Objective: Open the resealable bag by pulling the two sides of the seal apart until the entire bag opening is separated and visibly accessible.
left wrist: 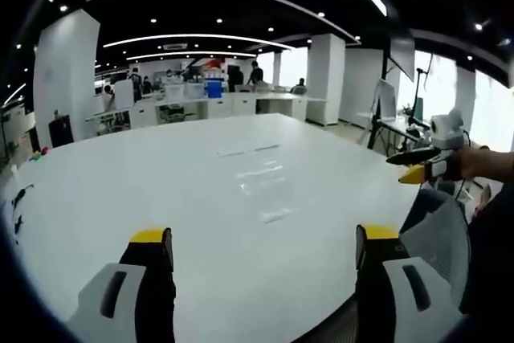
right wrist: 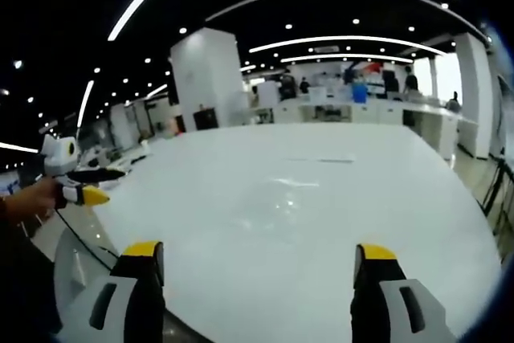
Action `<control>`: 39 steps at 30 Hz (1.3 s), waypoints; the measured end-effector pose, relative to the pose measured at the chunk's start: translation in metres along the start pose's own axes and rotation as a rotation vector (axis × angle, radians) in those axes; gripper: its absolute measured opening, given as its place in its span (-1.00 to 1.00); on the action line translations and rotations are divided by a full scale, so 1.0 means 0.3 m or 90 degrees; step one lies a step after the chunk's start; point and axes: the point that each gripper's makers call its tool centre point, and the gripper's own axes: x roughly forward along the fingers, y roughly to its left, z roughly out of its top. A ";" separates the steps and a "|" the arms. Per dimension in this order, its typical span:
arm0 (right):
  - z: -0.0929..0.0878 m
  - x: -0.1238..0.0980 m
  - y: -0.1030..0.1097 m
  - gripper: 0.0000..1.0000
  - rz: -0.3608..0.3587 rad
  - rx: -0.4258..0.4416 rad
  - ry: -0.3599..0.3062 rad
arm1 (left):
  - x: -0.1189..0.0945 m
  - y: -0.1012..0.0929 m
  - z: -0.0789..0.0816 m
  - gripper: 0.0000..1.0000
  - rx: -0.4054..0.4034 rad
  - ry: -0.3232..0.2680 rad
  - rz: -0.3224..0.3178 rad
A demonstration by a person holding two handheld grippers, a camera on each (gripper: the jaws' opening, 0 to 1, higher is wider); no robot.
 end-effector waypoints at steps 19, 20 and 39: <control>-0.043 0.062 0.009 0.88 0.007 -0.027 0.043 | 0.041 -0.007 -0.049 0.82 0.004 0.036 -0.026; -0.047 0.067 0.005 0.88 0.005 -0.028 0.046 | 0.047 -0.009 -0.050 0.82 0.005 0.037 -0.029; -0.042 0.197 0.062 0.70 0.050 -0.056 0.059 | 0.086 -0.056 -0.095 0.80 0.003 0.068 -0.069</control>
